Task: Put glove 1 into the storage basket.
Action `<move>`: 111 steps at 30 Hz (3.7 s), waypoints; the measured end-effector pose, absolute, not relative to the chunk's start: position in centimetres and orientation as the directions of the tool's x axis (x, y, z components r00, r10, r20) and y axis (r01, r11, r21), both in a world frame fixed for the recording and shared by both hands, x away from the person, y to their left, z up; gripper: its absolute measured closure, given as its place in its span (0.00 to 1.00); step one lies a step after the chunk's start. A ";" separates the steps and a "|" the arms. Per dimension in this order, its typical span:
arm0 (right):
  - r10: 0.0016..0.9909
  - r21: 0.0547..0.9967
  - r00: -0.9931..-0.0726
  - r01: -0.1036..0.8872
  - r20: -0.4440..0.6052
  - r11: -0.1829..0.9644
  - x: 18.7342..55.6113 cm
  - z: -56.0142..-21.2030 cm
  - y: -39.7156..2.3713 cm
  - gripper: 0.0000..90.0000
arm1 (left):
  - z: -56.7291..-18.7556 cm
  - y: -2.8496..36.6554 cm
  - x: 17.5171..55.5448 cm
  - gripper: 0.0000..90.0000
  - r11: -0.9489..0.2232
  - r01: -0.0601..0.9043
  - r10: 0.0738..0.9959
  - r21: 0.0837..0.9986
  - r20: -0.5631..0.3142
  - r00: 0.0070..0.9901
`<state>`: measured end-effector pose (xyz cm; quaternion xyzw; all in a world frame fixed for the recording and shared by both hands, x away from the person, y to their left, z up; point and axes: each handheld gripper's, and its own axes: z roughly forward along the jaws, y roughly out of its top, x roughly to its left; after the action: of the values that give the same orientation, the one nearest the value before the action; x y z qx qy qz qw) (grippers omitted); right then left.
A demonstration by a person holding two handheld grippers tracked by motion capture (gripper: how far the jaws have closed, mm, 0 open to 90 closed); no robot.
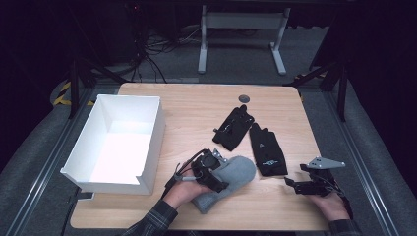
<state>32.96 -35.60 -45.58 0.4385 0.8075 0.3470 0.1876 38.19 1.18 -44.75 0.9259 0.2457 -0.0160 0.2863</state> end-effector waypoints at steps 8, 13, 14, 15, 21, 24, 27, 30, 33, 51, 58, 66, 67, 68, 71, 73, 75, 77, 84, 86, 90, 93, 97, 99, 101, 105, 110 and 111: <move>0.846 0.720 -0.533 0.584 -0.007 0.374 33.0 -46.0 -35.8 0.17 | -44.6 0.9 38.1 0.39 -0.744 0.446 0.393 0.497 -0.214 0.894; 0.844 0.705 -0.534 0.582 -0.045 0.406 32.8 -46.4 -35.5 0.16 | -44.5 0.9 38.3 0.57 -0.746 0.456 0.380 0.485 -0.252 0.890; 0.844 0.705 -0.534 0.582 -0.045 0.406 32.8 -46.4 -35.5 0.16 | -44.5 0.9 38.3 0.60 -0.746 0.456 0.380 0.485 -0.252 0.890; 0.844 0.707 -0.535 0.580 -0.044 0.404 32.8 -46.5 -35.5 0.15 | -44.5 0.9 38.4 0.60 -0.745 0.458 0.377 0.484 -0.261 0.889; 0.845 0.726 -0.533 0.572 -0.026 0.383 32.7 -46.9 -35.7 0.09 | -44.2 1.4 38.7 0.72 -0.725 0.482 0.372 0.493 -0.308 0.875; 0.842 0.725 -0.538 0.570 -0.025 0.386 32.7 -47.0 -35.6 0.08 | -43.9 1.7 38.7 0.73 -0.711 0.487 0.371 0.507 -0.318 0.872; 0.842 0.725 -0.540 0.570 -0.024 0.386 32.7 -47.0 -35.6 0.08 | -43.3 1.8 38.7 0.73 -0.715 0.482 0.368 0.506 -0.313 0.875; 0.841 0.724 -0.541 0.570 -0.025 0.388 32.7 -47.0 -35.6 0.08 | -42.4 2.0 38.5 0.73 -0.701 0.488 0.377 0.521 -0.310 0.873; 0.841 0.724 -0.541 0.570 -0.025 0.388 32.7 -47.0 -35.6 0.08 | -41.5 2.3 38.5 0.73 -0.688 0.493 0.382 0.532 -0.312 0.870; 0.841 0.724 -0.541 0.570 -0.025 0.388 32.7 -47.0 -35.6 0.08 | -33.2 4.2 38.9 0.72 -0.646 0.472 0.424 0.600 -0.233 0.875; 0.840 0.724 -0.541 0.570 -0.025 0.388 32.7 -47.0 -35.6 0.08 | -28.9 6.6 39.1 0.72 -0.628 0.474 0.462 0.617 -0.194 0.865; 0.841 0.724 -0.541 0.570 -0.025 0.388 32.7 -47.0 -35.6 0.08 | -26.0 10.5 39.6 0.72 -0.589 0.493 0.514 0.640 -0.174 0.840; 0.841 0.724 -0.541 0.570 -0.025 0.388 32.7 -47.0 -35.6 0.08 | -25.8 10.9 39.7 0.72 -0.583 0.497 0.522 0.643 -0.172 0.835; 0.841 0.724 -0.541 0.570 -0.025 0.388 32.7 -47.0 -35.6 0.08 | -25.5 11.7 39.8 0.72 -0.577 0.497 0.530 0.649 -0.165 0.832; 0.841 0.724 -0.541 0.570 -0.025 0.388 32.7 -47.0 -35.6 0.08 | -24.8 13.6 39.9 0.72 -0.551 0.510 0.553 0.661 -0.168 0.816; 0.841 0.724 -0.541 0.570 -0.025 0.388 32.7 -47.0 -35.6 0.08 | -24.4 15.0 40.0 0.72 -0.531 0.519 0.572 0.669 -0.169 0.802; 0.841 0.724 -0.541 0.570 -0.025 0.388 32.7 -47.0 -35.6 0.08 | -24.2 16.4 40.1 0.72 -0.509 0.533 0.596 0.676 -0.171 0.785; 0.841 0.724 -0.541 0.570 -0.025 0.388 32.7 -47.0 -35.6 0.08 | -24.2 17.9 40.3 0.72 -0.486 0.549 0.617 0.680 -0.178 0.767; 0.841 0.724 -0.541 0.570 -0.025 0.388 32.7 -47.0 -35.6 0.08 | -25.3 22.7 40.7 0.72 -0.400 0.613 0.685 0.681 -0.222 0.694; 0.841 0.724 -0.541 0.570 -0.025 0.388 32.7 -47.0 -35.6 0.08 | -25.7 23.9 40.8 0.72 -0.374 0.626 0.704 0.684 -0.231 0.672; 0.842 0.724 -0.540 0.571 -0.024 0.387 32.7 -47.0 -35.6 0.07 | -26.8 26.0 41.0 0.72 -0.335 0.660 0.737 0.673 -0.249 0.628; 0.842 0.724 -0.539 0.571 -0.025 0.387 32.8 -47.0 -35.6 0.07 | -27.8 27.4 41.3 0.72 -0.302 0.690 0.761 0.658 -0.270 0.590; 0.842 0.724 -0.539 0.571 -0.025 0.387 32.8 -47.0 -35.6 0.07 | -29.8 28.6 42.0 0.72 -0.264 0.732 0.793 0.628 -0.290 0.535; 0.842 0.724 -0.539 0.571 -0.026 0.388 32.8 -47.0 -35.6 0.07 | -30.9 29.0 42.4 0.72 -0.253 0.755 0.806 0.605 -0.300 0.510; 0.842 0.723 -0.539 0.572 -0.025 0.387 32.8 -47.0 -35.6 0.07 | -32.0 29.2 42.7 0.72 -0.240 0.775 0.816 0.585 -0.312 0.487; 0.842 0.723 -0.539 0.572 -0.025 0.387 32.8 -47.0 -35.6 0.07 | -34.1 29.7 43.4 0.72 -0.220 0.810 0.834 0.543 -0.326 0.446; 0.842 0.723 -0.539 0.572 -0.025 0.387 32.8 -47.0 -35.6 0.07 | -36.5 29.6 44.1 0.72 -0.213 0.839 0.847 0.500 -0.334 0.414; 0.842 0.723 -0.538 0.572 -0.025 0.387 32.8 -47.0 -35.6 0.07 | -37.0 29.6 44.2 0.72 -0.213 0.846 0.850 0.488 -0.335 0.407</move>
<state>32.78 -35.59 -46.96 0.4372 0.8086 0.3397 0.1990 44.18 29.56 -37.00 0.7788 0.5445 0.0028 0.3114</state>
